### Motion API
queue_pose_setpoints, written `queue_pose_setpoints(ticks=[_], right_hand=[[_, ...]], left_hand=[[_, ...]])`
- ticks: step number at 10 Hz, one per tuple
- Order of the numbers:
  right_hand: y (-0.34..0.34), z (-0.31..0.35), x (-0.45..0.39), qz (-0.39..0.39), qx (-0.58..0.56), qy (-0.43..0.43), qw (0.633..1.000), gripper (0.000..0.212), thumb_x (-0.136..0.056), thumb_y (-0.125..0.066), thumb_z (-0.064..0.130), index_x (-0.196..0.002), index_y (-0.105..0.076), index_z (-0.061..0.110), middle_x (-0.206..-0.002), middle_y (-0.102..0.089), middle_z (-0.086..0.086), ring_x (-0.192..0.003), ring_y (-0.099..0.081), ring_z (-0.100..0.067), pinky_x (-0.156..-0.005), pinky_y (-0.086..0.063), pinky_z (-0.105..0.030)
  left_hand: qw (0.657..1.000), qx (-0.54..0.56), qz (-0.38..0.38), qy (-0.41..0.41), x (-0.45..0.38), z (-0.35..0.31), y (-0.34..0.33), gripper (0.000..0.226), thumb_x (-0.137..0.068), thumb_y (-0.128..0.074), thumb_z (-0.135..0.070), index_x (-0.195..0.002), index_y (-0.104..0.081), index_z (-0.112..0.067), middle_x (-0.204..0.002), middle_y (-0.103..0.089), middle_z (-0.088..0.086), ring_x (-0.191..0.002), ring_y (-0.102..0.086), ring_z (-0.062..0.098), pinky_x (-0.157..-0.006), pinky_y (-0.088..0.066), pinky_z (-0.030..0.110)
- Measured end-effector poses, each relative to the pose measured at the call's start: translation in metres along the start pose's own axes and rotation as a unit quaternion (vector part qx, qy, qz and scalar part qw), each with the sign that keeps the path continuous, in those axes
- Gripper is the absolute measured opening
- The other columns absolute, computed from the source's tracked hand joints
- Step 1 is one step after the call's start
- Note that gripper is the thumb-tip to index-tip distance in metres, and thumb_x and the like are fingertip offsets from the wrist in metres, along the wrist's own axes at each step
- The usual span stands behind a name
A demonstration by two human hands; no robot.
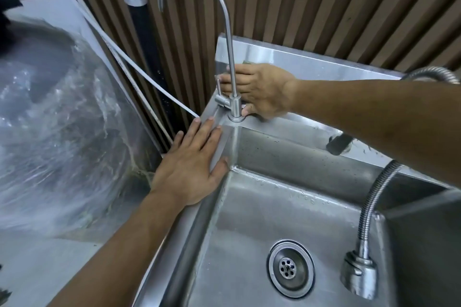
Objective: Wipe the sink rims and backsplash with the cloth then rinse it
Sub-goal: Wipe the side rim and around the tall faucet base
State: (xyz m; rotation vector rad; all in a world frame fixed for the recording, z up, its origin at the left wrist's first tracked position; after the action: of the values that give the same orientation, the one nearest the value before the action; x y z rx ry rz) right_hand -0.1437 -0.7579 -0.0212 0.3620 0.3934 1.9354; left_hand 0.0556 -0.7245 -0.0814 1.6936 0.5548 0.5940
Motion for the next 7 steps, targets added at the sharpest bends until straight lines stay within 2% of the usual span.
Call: queue_pose_setpoints(ticks=[1,2,3,4,5,6,7], right_hand=[[-0.012,-0.015,0.045,0.104,0.468,-0.087,0.873,0.069,-0.106,-0.022,0.058,-0.162,0.006,0.03,-0.173,0.003,0.003,-0.158,-0.005,-0.005,-0.131,-0.001,-0.042],[0.009,-0.02,0.077,0.034,0.568,-0.191,0.8,0.084,-0.092,0.008,0.075,-0.159,0.022,0.027,-0.167,0.026,0.009,-0.154,0.028,-0.013,-0.128,0.015,-0.043],[0.007,-0.029,0.095,0.117,0.548,-0.196,0.805,0.072,-0.103,-0.01,0.066,-0.161,0.016,0.032,-0.171,0.013,0.013,-0.158,0.008,-0.012,-0.131,0.005,-0.044],[0.013,-0.024,0.072,0.108,0.747,-0.108,0.647,0.064,-0.105,0.007,0.053,-0.162,0.017,0.026,-0.169,0.022,0.01,-0.156,0.021,-0.011,-0.13,0.009,-0.043],[0.02,0.0,0.032,0.019,0.763,0.0,0.646,0.06,-0.107,0.003,0.038,-0.164,0.008,0.022,-0.173,0.013,0.003,-0.159,0.013,-0.02,-0.13,0.005,-0.045],[0.019,0.024,-0.009,-0.048,0.78,0.034,0.623,0.062,-0.107,-0.003,0.037,-0.166,-0.009,0.019,-0.174,-0.007,-0.004,-0.161,-0.003,-0.029,-0.131,-0.004,-0.047],[0.016,0.019,-0.014,-0.143,0.733,0.016,0.665,0.058,-0.111,-0.016,0.036,-0.165,-0.017,0.015,-0.172,-0.018,-0.008,-0.16,-0.011,-0.032,-0.13,-0.012,-0.049]], left_hand=[[1.0,-0.003,0.012,-0.008,0.0,0.0,-0.001,0.083,-0.091,0.0,-0.064,-0.165,0.003,-0.028,-0.172,0.018,-0.009,-0.157,0.021,0.013,-0.13,0.001,0.043],[1.0,0.003,0.011,-0.01,0.0,-0.001,-0.001,0.083,-0.092,-0.001,-0.065,-0.166,0.001,-0.027,-0.172,0.017,-0.009,-0.158,0.02,0.014,-0.13,0.0,0.043],[1.0,0.009,0.004,-0.008,0.002,-0.001,0.0,0.084,-0.092,-0.001,-0.064,-0.166,-0.003,-0.026,-0.172,0.015,-0.01,-0.158,0.019,0.013,-0.13,0.0,0.043],[1.0,0.006,0.0,-0.006,0.002,-0.003,0.002,0.083,-0.092,0.001,-0.064,-0.166,-0.001,-0.027,-0.172,0.017,-0.01,-0.157,0.02,0.013,-0.13,0.001,0.043],[1.0,0.008,-0.006,-0.006,0.002,-0.002,0.0,0.083,-0.092,0.001,-0.064,-0.166,-0.003,-0.027,-0.172,0.016,-0.011,-0.158,0.02,0.013,-0.13,-0.001,0.043],[1.0,0.023,-0.018,-0.009,0.001,0.0,0.0,0.081,-0.094,-0.004,-0.063,-0.167,-0.009,-0.027,-0.173,0.011,-0.011,-0.158,0.018,0.012,-0.129,-0.002,0.042],[1.0,0.023,-0.009,-0.005,0.0,0.001,-0.001,0.081,-0.093,0.001,-0.063,-0.166,-0.004,-0.029,-0.172,0.016,-0.013,-0.156,0.022,0.01,-0.128,0.002,0.038]])
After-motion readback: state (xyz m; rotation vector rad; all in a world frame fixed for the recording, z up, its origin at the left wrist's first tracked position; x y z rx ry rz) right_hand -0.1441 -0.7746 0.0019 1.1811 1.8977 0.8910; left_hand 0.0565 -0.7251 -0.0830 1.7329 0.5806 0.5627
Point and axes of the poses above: each hand's wrist, its own x-axis away from the middle knuckle, its own y-axis out of the back of the hand, z = x × y, the point moved 5 cm from there along -x, towards the middle knuckle
